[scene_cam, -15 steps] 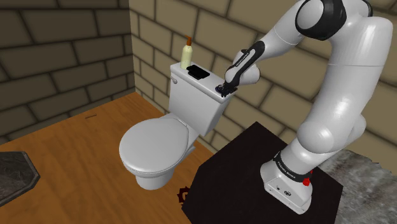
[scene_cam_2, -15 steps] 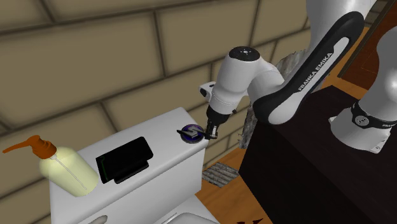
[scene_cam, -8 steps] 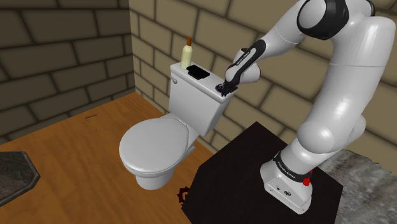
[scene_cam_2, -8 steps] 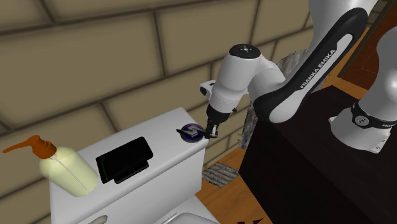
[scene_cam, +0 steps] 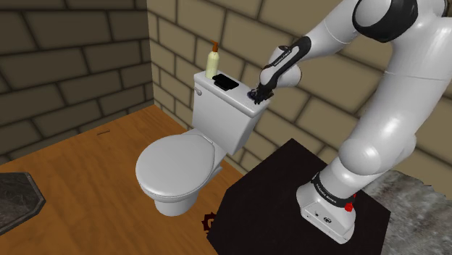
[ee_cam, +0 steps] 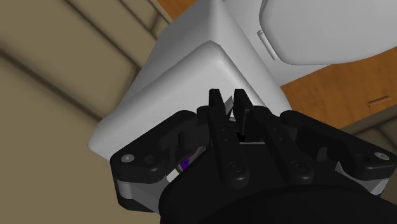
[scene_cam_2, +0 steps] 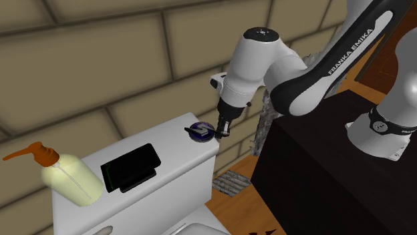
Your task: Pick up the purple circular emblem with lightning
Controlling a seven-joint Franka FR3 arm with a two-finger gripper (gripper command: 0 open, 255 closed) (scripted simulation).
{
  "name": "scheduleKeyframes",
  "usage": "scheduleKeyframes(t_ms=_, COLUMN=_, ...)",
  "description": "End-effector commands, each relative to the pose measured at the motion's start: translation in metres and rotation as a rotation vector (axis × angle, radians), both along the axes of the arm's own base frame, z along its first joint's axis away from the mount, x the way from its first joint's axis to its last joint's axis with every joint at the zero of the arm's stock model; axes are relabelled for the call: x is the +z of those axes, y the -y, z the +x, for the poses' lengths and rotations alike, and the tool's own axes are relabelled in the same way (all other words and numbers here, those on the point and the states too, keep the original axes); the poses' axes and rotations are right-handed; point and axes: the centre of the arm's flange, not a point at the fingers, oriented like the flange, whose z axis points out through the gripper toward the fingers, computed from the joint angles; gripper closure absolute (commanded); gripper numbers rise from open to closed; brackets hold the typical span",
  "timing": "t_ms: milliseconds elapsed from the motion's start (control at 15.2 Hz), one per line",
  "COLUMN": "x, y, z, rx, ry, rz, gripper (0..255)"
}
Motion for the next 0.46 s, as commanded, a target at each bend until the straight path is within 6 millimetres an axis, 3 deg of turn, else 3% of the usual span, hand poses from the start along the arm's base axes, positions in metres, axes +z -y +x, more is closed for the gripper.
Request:
scheduleKeyframes(t_ms=0, x=0.011, y=-0.001, z=0.0, rx=0.0, ry=0.0, rz=0.0, gripper=255)
scheduleKeyframes(t_ms=264, x=0.032, y=-0.001, z=0.0, rx=0.0, ry=0.0, rz=0.0, gripper=255)
scheduleKeyframes(t_ms=396, x=0.033, y=-0.001, z=0.0, rx=0.0, ry=0.0, rz=0.0, gripper=255)
